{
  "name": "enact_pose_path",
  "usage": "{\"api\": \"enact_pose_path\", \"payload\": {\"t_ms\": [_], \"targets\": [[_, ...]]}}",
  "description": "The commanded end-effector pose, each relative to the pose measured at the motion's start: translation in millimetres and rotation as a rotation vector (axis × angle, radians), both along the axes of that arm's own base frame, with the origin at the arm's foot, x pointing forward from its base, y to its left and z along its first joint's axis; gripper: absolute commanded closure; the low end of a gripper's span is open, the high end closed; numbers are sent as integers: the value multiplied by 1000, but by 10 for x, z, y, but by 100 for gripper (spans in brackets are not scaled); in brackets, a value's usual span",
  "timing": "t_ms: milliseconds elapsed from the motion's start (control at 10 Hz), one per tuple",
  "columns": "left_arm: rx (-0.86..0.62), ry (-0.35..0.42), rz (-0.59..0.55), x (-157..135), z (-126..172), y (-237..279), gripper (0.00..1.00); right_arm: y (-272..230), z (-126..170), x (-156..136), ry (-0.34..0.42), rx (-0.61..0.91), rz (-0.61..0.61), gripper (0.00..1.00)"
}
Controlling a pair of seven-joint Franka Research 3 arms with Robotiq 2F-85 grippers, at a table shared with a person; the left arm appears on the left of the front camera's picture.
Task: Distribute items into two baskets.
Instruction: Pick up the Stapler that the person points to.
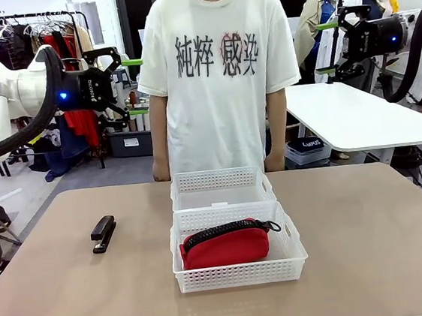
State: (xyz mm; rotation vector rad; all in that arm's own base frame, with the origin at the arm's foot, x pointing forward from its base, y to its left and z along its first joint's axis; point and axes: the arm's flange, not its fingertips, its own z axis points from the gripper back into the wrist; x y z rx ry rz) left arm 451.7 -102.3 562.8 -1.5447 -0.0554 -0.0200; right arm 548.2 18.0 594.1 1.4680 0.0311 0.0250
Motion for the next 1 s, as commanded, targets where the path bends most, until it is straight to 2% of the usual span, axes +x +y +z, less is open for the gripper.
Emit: {"api": "enact_pose_path", "payload": {"t_ms": [0,900], "targets": [[-2,-3,0,-2,18,-2,0,-6,25,-2,-4,-2,-9,0],[-2,-3,0,-2,18,-2,0,-6,25,-2,-4,-2,-9,0]]}}
